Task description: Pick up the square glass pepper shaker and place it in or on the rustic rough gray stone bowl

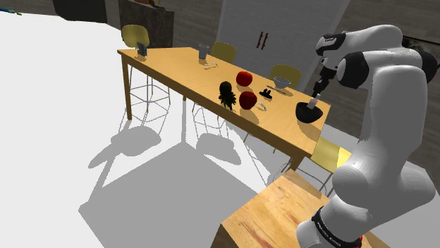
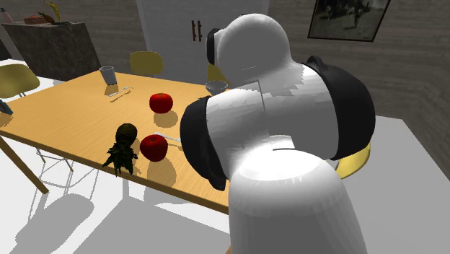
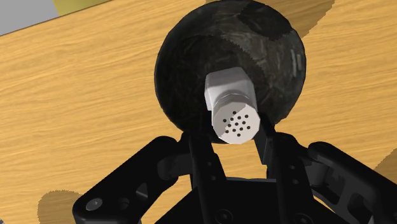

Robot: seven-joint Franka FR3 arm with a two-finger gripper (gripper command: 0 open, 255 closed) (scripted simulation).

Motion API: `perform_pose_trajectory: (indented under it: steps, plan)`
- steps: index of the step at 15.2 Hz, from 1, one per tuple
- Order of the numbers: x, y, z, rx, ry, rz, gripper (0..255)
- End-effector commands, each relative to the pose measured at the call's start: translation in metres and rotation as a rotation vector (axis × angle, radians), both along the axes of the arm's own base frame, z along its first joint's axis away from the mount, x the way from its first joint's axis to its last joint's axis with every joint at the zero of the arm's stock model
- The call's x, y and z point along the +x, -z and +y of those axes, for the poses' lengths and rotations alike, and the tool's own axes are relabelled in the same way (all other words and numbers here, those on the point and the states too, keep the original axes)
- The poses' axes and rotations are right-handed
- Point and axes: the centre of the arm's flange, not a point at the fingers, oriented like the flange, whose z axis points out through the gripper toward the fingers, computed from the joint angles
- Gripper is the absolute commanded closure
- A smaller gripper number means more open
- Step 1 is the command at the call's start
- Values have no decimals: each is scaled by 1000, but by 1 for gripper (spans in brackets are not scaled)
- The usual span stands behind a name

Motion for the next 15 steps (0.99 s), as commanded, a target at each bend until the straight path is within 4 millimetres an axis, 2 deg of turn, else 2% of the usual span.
perform_pose_trajectory:
  steps: [1,2,3,8,12,15]
  plan:
    - [0,0,0,0,0,0,255]
    - [0,0,0,0,0,0,255]
    - [0,0,0,0,0,0,0]
    - [0,0,0,0,0,0,0]
    - [0,-50,0,0,0,0,0]
    - [0,-50,0,0,0,0,0]
